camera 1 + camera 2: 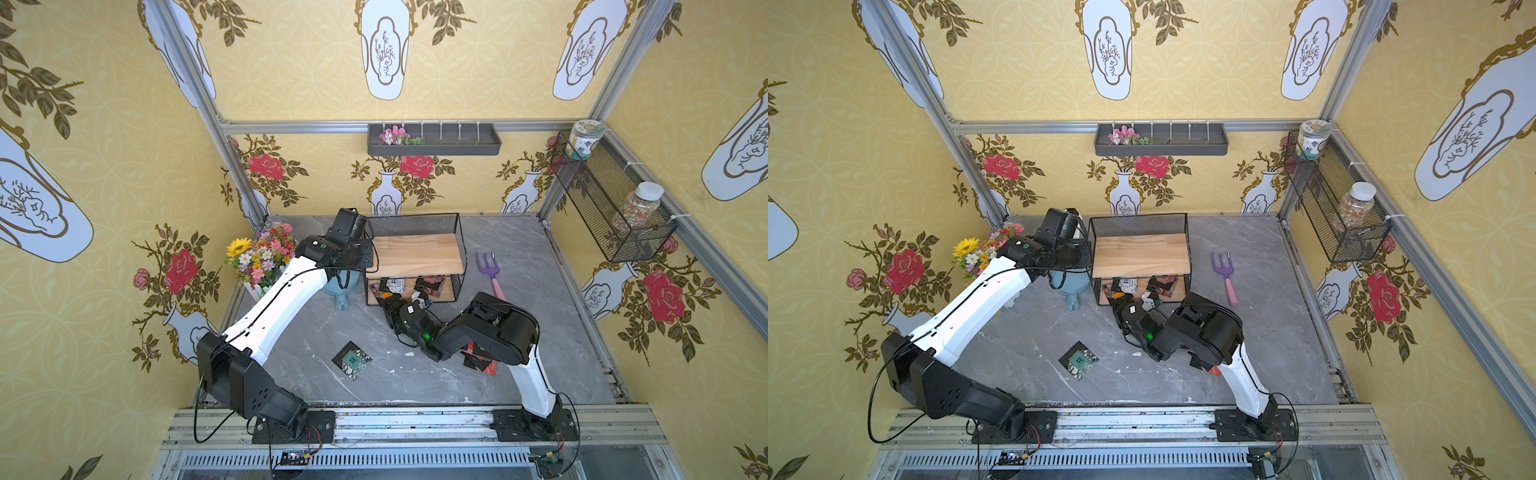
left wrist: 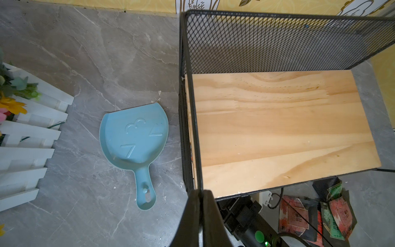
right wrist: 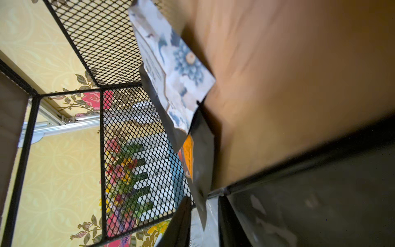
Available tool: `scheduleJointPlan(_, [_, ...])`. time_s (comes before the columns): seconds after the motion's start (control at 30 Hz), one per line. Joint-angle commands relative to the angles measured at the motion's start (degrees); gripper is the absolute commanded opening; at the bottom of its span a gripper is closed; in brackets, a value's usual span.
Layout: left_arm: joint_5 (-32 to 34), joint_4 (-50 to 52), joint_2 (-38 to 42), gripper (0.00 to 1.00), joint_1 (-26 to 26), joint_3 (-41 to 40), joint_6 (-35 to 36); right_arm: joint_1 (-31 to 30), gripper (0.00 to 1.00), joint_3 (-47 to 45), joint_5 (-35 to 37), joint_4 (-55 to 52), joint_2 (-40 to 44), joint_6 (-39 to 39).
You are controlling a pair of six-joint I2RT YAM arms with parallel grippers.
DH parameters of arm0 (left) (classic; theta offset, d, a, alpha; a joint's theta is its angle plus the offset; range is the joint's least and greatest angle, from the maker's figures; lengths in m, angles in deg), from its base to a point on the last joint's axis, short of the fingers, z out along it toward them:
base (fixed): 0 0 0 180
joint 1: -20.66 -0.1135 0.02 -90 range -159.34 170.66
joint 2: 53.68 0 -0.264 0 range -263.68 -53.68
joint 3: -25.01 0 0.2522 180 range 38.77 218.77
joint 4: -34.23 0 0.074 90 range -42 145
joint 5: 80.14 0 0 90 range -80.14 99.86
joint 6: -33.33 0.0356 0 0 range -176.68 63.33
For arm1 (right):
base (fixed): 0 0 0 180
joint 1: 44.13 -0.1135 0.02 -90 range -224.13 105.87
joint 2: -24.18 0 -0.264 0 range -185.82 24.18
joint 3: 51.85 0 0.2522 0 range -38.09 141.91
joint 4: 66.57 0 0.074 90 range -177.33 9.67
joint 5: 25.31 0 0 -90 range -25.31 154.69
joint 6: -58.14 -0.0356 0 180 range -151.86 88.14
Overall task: Remove the tea bags from the shelf
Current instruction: Pick up the tea bag from the shelf.
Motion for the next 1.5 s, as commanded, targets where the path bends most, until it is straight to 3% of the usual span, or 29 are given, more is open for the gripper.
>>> scheduleJointPlan(0.0, [-2.04, 1.06, -0.19, 0.00, 0.04, -0.24, 1.04, -0.01, 0.24, 0.57, 1.74, 0.65, 0.23, -1.65])
scheduleJointPlan(0.63, [-1.91, 1.22, -0.76, 0.00, 0.04, 0.39, 0.86, -0.03, 0.00, 2.65, 2.55, -8.46, 6.58, -7.41])
scheduleJointPlan(1.07, [-1.53, 1.12, -1.87, 0.00, 0.06, 1.51, 1.22, -2.40, 0.00, 0.56, 0.86, -27.50, 17.30, -16.03])
scheduleJointPlan(1.47, [-1.51, 1.13, -2.22, 0.00, 0.04, 1.65, 1.22, -2.38, 0.00, -2.58, -3.53, -28.84, 23.59, -16.61])
